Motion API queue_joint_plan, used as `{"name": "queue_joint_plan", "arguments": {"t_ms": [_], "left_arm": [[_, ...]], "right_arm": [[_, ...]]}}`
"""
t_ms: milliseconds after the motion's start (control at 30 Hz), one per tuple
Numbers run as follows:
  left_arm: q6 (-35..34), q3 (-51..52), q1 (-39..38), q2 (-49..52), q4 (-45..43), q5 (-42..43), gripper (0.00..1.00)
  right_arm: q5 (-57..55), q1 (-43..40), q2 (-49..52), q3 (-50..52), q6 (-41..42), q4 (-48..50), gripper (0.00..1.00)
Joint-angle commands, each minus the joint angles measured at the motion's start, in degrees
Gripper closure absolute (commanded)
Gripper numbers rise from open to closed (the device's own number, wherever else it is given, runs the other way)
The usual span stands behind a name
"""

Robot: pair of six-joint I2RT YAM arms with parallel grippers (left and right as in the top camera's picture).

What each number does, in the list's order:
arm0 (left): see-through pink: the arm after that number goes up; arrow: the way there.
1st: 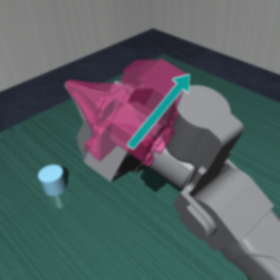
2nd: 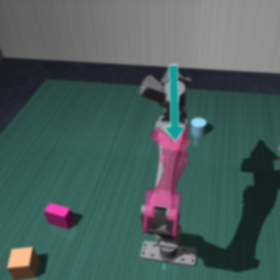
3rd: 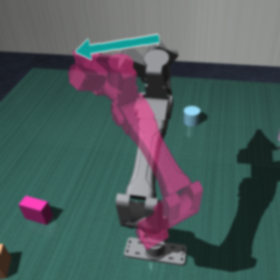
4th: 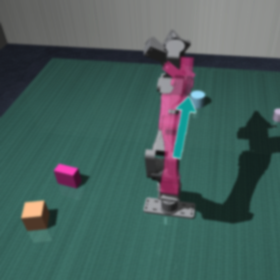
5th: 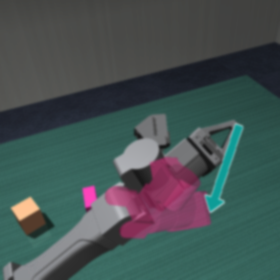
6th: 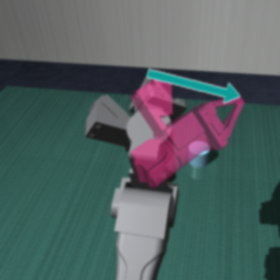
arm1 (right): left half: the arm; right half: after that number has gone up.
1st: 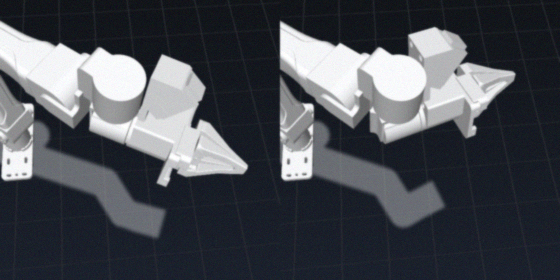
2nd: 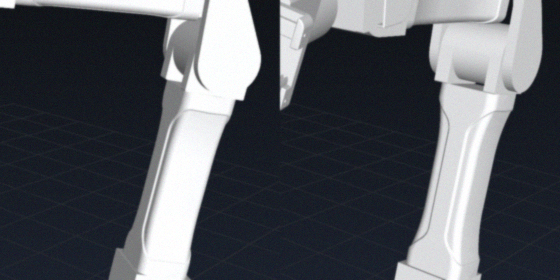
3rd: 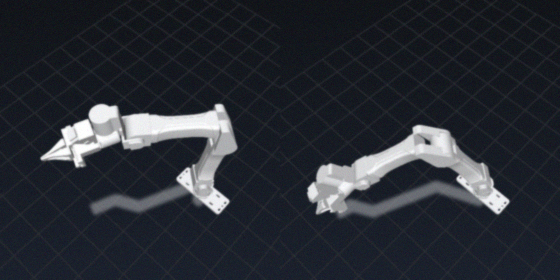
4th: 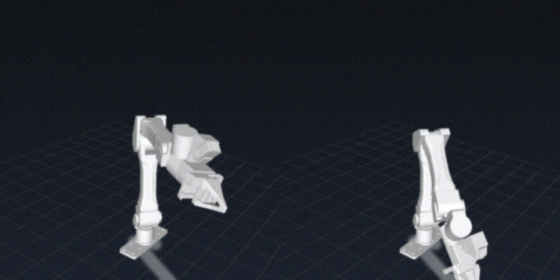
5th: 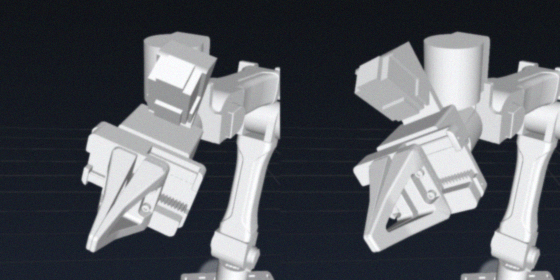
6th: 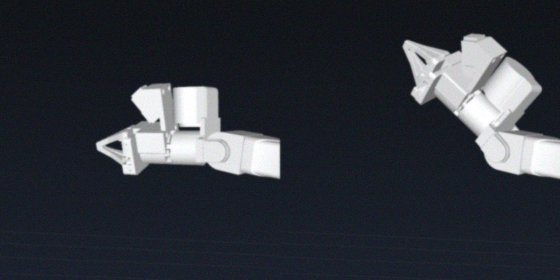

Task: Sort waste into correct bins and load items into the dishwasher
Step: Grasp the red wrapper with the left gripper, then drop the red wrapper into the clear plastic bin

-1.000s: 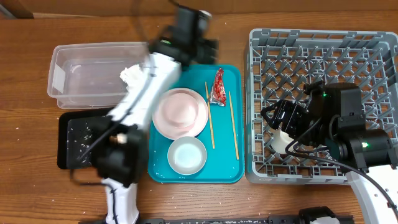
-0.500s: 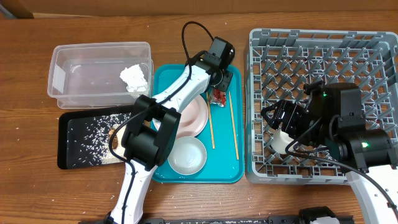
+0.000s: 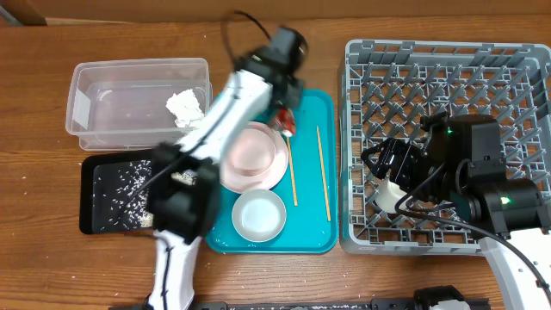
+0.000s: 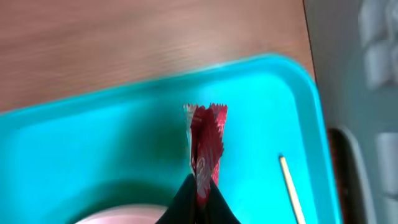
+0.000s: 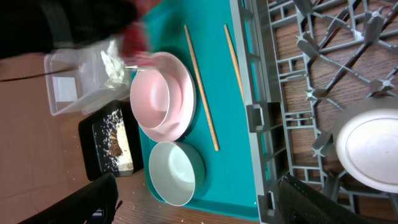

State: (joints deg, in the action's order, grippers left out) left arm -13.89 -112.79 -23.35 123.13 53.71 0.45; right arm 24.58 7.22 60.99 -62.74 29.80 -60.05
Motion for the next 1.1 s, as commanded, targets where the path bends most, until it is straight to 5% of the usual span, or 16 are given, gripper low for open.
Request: {"name": "queue_joint_plan", "arguments": {"t_ms": [0,267,333,433,467,833,1067], "left_arm": [[-4.13,-2.23,5.51,-8.55,4.44,-6.67,0.96],[-9.66,-0.59,18.47,-10.58,13.73,-16.0,0.96],[-10.43,1.07,20.48,-9.9,12.22,-15.8,0.77],[-8.55,1.46,22.34,-8.48,9.9,-15.78,0.27],[-7.54,1.4,22.73,-8.5,9.44,-15.1,0.24],[-0.09,-7.21,20.61,-19.3,23.3,1.16,0.36],[0.61,-7.21,12.28,-32.13,30.21,-1.25,0.38]], "right_arm": [[-0.55,0.17,-0.11,-0.87,0.07,0.13,0.16],[-0.57,0.17,-0.11,-0.87,0.04,0.2,0.12],[-0.57,0.15,-0.11,-0.87,0.04,0.42,0.12],[-0.57,0.17,-0.11,-0.87,0.0,0.37,0.13],[-0.57,0.17,-0.11,-0.87,-0.46,0.24,0.14],[-0.98,0.24,-0.11,-0.87,-10.78,0.55,0.22],[-1.62,0.24,-0.11,-0.87,-11.72,0.46,0.22]]}}
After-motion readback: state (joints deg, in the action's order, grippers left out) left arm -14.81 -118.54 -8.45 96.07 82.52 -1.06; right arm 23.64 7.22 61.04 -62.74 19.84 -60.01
